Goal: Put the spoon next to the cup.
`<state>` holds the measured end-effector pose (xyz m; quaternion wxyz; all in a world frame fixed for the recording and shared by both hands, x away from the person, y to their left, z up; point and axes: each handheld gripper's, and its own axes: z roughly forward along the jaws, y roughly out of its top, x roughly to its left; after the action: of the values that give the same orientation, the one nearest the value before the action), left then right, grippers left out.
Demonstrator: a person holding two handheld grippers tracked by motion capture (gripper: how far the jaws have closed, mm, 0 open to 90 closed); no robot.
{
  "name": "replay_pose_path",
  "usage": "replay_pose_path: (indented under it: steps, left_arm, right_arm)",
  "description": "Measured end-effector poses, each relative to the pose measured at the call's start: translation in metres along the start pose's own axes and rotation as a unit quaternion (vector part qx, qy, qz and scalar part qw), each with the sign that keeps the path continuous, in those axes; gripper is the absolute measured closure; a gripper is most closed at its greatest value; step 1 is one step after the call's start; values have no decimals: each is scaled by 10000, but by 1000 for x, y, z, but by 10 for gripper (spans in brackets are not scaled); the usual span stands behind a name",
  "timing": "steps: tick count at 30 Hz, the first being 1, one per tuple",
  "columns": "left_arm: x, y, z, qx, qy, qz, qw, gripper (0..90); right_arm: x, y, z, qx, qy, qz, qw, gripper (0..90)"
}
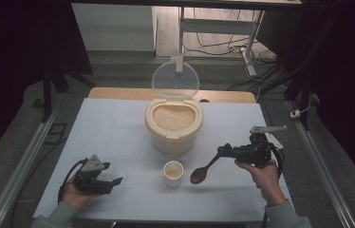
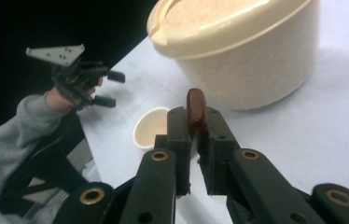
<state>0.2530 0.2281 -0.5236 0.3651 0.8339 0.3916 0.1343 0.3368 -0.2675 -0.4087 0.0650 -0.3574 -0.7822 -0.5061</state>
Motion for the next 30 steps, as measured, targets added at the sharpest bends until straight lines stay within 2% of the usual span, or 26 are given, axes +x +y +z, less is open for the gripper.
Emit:
replay_pose_path:
  steps: [9, 16, 23, 30]
  left_arm:
    - [0, 0, 1, 16, -10, 11, 10000, 234]
    - [0, 0, 0, 23, -7, 25, 10000, 233]
    - [0, 0, 1, 27, -9, 28, 10000, 234]
    - [0, 0, 1, 29, -7, 29, 10000, 234]
  right_arm:
    - [3, 0, 17, 613, 252, -42, 9978, 828]
    - [4, -1, 36, 1121, 470, -43, 9926, 828]
    - [2, -4, 48, 1359, 491, 15, 9895, 827]
    - [-6, -6, 56, 1331, 451, 177, 9899, 815]
